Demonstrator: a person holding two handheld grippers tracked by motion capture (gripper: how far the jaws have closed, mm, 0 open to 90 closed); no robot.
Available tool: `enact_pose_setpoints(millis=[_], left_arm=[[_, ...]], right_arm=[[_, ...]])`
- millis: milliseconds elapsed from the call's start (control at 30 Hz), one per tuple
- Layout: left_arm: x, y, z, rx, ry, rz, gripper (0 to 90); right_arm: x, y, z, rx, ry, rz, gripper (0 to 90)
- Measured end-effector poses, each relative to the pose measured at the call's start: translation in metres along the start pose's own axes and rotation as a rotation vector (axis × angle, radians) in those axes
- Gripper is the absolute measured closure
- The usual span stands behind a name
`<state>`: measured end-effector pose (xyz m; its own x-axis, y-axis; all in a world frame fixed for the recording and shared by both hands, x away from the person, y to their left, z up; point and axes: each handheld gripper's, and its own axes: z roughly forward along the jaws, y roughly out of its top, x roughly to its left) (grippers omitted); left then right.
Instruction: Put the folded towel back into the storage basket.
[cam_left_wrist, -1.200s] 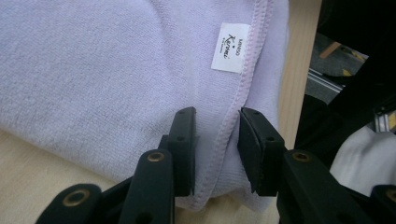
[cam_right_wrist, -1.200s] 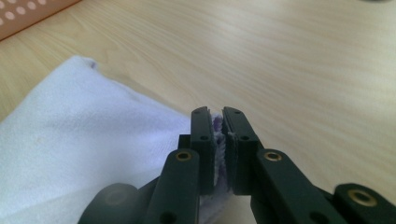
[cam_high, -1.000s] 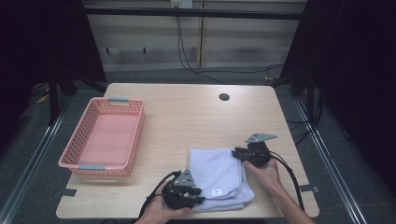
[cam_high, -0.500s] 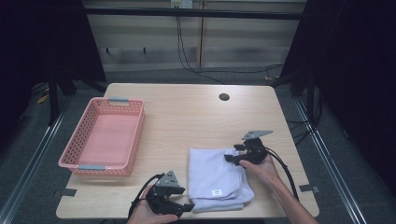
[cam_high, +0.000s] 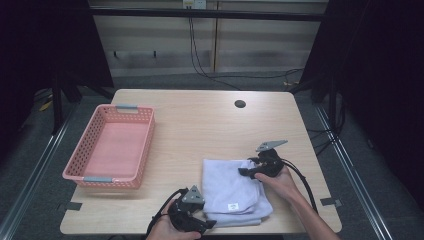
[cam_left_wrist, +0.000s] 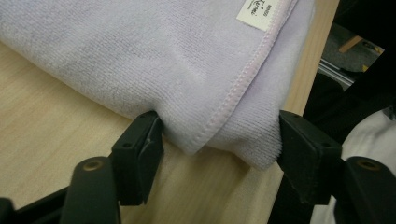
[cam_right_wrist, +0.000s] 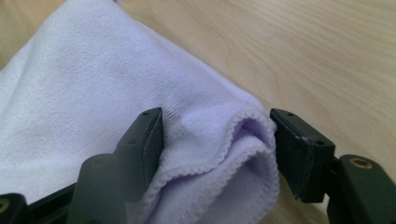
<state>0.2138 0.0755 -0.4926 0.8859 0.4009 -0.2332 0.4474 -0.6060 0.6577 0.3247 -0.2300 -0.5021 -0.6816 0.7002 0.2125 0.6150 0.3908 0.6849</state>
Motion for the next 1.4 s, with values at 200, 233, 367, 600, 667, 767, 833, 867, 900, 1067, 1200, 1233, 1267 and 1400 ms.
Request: enact_pose_setpoints(millis=[200,233,367,600,667,767,833,867,900,1067,1200,1233,1267,1400], left_arm=[[-0.006,0.003,0.002,0.023,0.017,0.030,52.4],[-0.006,0.003,0.002,0.022,0.017,0.027,54.4],[-0.005,0.005,0.002,0.040,0.014,0.018,64.9],[0.006,0.009,-0.002,0.074,-0.038,-0.021,72.3],[0.007,0.010,-0.004,0.067,-0.035,-0.015,72.6],[0.011,0.011,-0.009,0.074,-0.031,-0.025,72.7],[0.013,0.012,-0.013,0.065,-0.031,-0.032,72.8],[0.014,0.012,-0.015,0.060,-0.031,-0.034,72.8],[0.015,0.013,-0.018,0.052,-0.032,-0.037,72.9],[0.019,0.016,-0.028,0.066,-0.019,-0.037,73.0],[0.023,0.019,-0.036,0.057,-0.007,-0.042,72.9],[0.024,0.019,-0.038,0.062,-0.009,-0.040,72.9],[0.025,0.020,-0.039,0.063,-0.008,-0.043,72.9],[0.029,0.023,-0.044,0.064,-0.006,-0.048,72.9]], right_arm=[[0.004,0.000,-0.001,0.016,0.033,0.008,52.0],[0.004,0.000,-0.001,0.017,0.033,0.009,53.4],[0.004,0.001,-0.001,0.020,0.060,0.013,63.2],[0.005,0.006,-0.002,0.047,0.063,0.014,69.9],[0.008,0.010,-0.003,0.063,0.049,-0.001,70.6],[0.010,0.013,-0.003,0.076,0.041,-0.006,71.2],[0.010,0.015,-0.004,0.079,0.039,-0.010,71.7],[0.011,0.016,-0.004,0.079,0.040,-0.013,71.8],[0.011,0.017,-0.005,0.082,0.036,-0.018,71.9],[0.014,0.026,-0.006,0.084,0.042,-0.043,72.4],[0.017,0.036,-0.007,0.092,0.041,-0.053,72.6],[0.018,0.039,-0.007,0.089,0.042,-0.060,72.5],[0.018,0.041,-0.007,0.090,0.043,-0.066,72.6],[0.020,0.049,-0.009,0.090,0.042,-0.080,72.6]])
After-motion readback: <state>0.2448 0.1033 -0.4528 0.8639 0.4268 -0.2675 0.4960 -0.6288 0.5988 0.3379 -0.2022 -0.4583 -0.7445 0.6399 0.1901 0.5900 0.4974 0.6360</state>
